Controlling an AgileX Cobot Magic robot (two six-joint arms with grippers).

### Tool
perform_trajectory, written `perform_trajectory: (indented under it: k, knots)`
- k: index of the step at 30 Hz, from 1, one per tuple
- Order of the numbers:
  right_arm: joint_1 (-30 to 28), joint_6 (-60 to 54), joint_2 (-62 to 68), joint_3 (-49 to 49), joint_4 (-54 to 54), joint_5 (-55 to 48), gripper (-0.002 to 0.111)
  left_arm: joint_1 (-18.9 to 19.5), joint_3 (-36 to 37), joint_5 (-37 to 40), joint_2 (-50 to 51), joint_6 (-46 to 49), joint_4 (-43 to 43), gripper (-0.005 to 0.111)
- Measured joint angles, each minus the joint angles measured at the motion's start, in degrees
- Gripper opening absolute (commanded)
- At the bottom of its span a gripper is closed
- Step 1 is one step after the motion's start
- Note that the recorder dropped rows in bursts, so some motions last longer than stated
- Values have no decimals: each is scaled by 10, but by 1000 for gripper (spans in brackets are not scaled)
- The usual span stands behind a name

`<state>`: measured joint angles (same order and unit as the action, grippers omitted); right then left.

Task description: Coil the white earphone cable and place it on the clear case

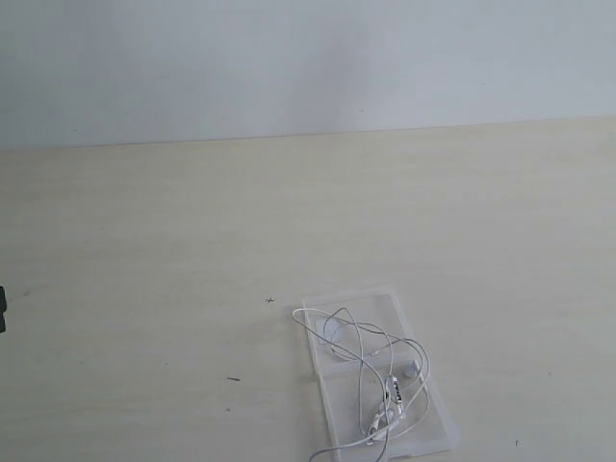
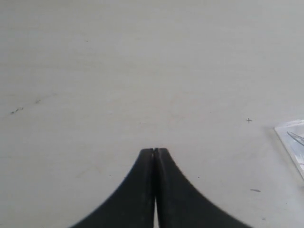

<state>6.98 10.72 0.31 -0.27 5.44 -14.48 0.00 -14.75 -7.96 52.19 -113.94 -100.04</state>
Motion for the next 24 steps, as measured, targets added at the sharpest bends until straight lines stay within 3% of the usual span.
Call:
perform_trajectory:
  k: [5,24]
  knots:
    - [-23,-2,0,0,-17,-4,1,0,0,0,0,0,0,0]
    - [-24,-76,0,0,-54,-7,1,0,0,0,0,0,0,0]
